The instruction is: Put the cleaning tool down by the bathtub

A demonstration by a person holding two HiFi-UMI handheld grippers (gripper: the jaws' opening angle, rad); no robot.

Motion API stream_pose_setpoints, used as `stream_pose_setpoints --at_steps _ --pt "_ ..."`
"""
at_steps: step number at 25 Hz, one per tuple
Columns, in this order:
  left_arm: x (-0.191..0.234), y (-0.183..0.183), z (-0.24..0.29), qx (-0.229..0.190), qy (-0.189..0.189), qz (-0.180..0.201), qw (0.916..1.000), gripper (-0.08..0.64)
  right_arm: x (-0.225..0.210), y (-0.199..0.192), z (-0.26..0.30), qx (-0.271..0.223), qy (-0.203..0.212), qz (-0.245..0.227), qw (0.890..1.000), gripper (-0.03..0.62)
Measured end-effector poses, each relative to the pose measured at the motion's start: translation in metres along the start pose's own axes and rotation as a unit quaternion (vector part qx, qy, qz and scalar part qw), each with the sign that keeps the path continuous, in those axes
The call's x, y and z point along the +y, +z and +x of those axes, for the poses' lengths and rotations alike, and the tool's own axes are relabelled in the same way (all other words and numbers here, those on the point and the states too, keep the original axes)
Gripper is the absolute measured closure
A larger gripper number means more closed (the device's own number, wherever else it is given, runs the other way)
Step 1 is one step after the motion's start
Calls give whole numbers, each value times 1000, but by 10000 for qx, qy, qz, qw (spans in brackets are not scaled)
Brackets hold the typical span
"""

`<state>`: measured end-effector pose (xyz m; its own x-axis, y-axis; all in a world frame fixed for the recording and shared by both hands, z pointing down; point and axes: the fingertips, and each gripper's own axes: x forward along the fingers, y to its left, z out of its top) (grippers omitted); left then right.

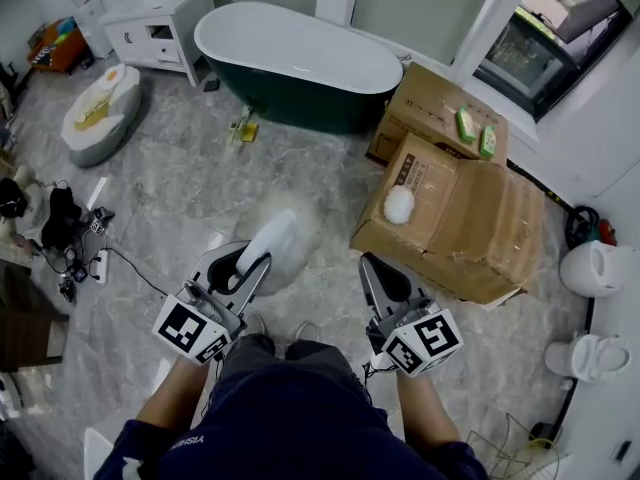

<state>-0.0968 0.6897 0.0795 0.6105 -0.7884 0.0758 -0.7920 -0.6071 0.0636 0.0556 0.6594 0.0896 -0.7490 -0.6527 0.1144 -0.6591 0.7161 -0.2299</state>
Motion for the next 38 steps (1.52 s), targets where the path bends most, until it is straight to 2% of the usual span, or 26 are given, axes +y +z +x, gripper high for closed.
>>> stream_pose_setpoints --at_steps 10,21,30,38 --pt "-19 7 29 13 3 124 9999 453 -32 6 -17 -77 20 52 10000 588" --pt "-7 7 49 4 95 140 9999 454 -54 10 -7 -82 71 90 9999 588" --pt "22 5 68 -35 133 141 9998 454 -73 10 19 -24 59 52 10000 588" --pt "66 0 95 21 98 28 9999 454 -96 11 65 101 11 100 9999 588"
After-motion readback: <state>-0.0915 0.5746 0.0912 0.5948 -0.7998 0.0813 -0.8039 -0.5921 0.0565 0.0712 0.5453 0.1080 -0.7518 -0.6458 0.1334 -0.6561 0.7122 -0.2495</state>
